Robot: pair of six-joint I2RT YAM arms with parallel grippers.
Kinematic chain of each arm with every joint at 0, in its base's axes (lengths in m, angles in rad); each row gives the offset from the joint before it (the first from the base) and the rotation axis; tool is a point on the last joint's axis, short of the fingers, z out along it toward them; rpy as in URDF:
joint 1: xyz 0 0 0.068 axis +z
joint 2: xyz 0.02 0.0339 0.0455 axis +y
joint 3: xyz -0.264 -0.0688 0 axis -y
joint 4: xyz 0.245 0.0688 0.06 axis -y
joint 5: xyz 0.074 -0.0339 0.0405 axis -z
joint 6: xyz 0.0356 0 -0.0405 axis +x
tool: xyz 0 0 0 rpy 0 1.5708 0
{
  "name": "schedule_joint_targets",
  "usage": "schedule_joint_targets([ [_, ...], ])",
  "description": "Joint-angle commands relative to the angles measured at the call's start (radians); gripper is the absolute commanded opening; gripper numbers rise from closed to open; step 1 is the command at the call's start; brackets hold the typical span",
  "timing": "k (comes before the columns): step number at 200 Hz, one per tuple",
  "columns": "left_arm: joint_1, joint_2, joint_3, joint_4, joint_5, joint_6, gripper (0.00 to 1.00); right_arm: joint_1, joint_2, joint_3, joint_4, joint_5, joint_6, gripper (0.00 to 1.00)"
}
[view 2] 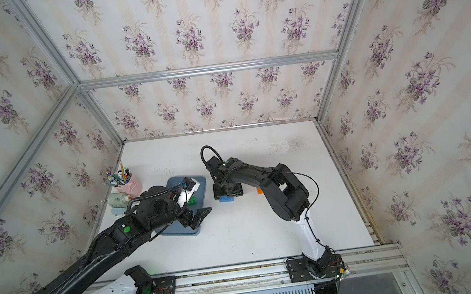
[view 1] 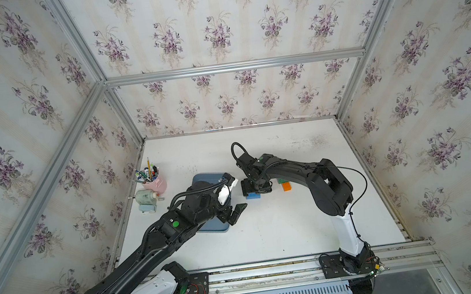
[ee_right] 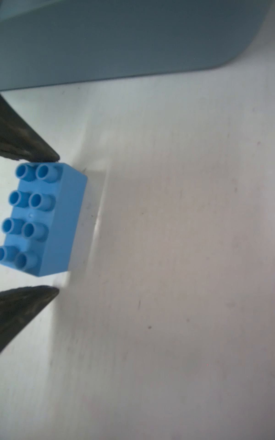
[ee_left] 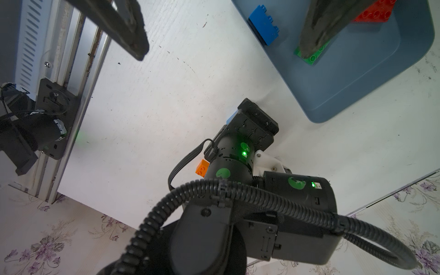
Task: Assemble a rectangle with lego
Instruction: Pick up the lego brick from the center of the board.
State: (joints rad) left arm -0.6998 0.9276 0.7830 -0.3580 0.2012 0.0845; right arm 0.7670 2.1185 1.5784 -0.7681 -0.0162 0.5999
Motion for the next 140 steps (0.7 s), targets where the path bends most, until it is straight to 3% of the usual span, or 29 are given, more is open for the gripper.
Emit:
schedule_joint_targets([
  [1,-0.001,0.004,0.012,0.021,-0.010,-0.009,1.00,0.003,0.014,0.006,-0.033,0.036,0.019,0.77],
  [25,-0.001,0.004,0.012,0.019,-0.014,-0.013,1.00,0.008,0.024,0.012,-0.032,0.047,0.020,0.74],
  [87,-0.001,0.002,0.014,0.014,-0.022,-0.022,1.00,0.012,0.004,0.004,-0.054,0.097,0.017,0.53],
  [140,-0.001,-0.006,0.007,0.013,-0.008,-0.032,1.00,-0.042,-0.269,-0.178,-0.102,0.137,-0.172,0.51],
])
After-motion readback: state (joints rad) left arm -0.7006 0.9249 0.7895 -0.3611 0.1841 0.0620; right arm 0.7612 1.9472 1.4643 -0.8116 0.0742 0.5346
